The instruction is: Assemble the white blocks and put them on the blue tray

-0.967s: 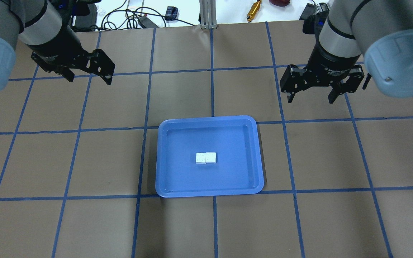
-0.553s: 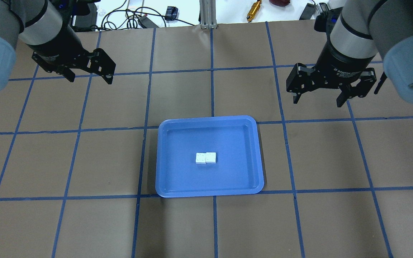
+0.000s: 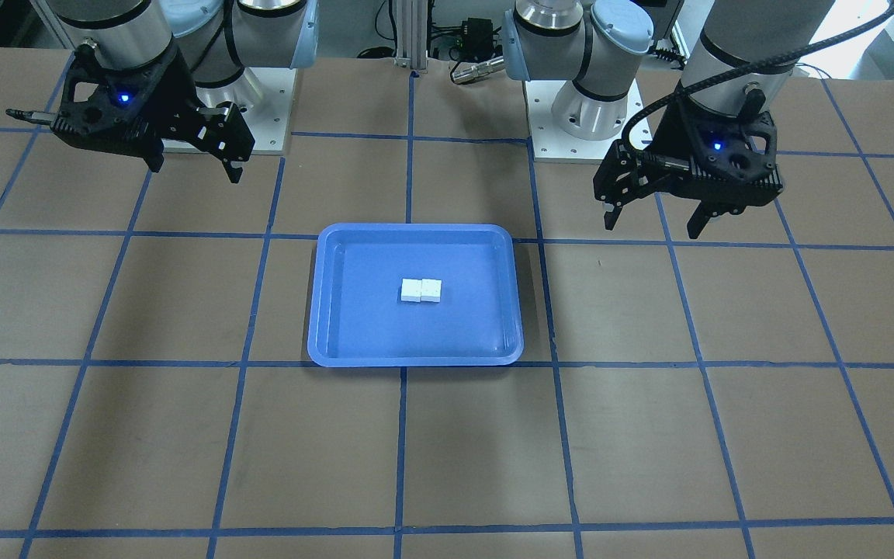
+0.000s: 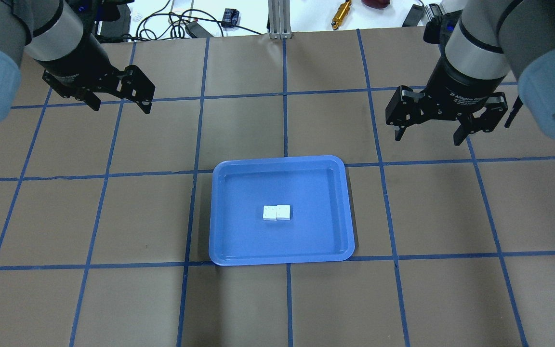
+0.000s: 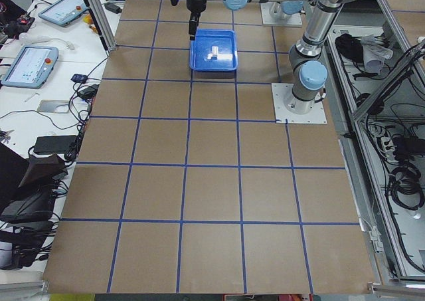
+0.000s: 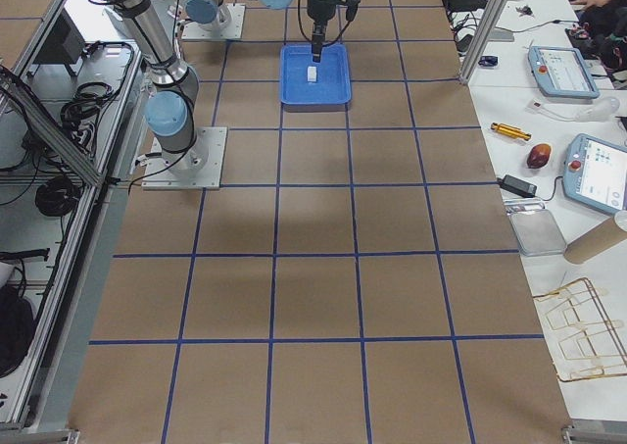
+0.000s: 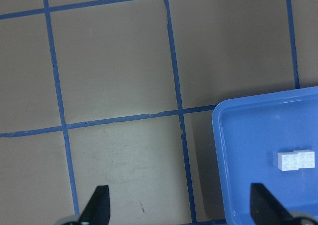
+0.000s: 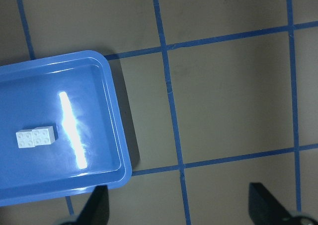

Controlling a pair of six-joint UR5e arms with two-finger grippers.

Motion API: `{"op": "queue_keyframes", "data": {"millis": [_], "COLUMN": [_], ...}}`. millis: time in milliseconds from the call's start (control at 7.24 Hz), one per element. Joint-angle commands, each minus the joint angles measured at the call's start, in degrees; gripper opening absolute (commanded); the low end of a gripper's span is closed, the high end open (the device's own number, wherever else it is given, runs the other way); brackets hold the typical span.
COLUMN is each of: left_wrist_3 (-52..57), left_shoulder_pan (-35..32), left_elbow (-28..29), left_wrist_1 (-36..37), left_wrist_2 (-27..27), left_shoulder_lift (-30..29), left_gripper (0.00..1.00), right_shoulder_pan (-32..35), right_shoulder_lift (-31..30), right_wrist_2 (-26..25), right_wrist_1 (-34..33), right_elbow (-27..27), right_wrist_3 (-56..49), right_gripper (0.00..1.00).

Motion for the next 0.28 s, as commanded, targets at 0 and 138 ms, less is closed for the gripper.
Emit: {"op": "queue_keyframes", "data": {"millis": [0,138], "left_wrist_3": [-0.02,-0.03], "left_shoulder_pan": [0.05,-0.04], "left_elbow": [0.0,0.0], "left_wrist_1": [0.0,0.0], "left_wrist_2": [0.08,-0.01], "left_shoulder_lift": [0.0,0.0], "left_gripper": [1.0,1.0], "right_shoulder_pan": [0.0,0.0], "right_shoulder_lift": [-0.01,-0.01], "right_wrist_2": [0.3,0.38], "right_wrist_1": [-0.07,0.02], "right_elbow": [-0.03,-0.03], "right_wrist_3": [-0.09,-0.01], "right_gripper": [1.0,1.0]}}
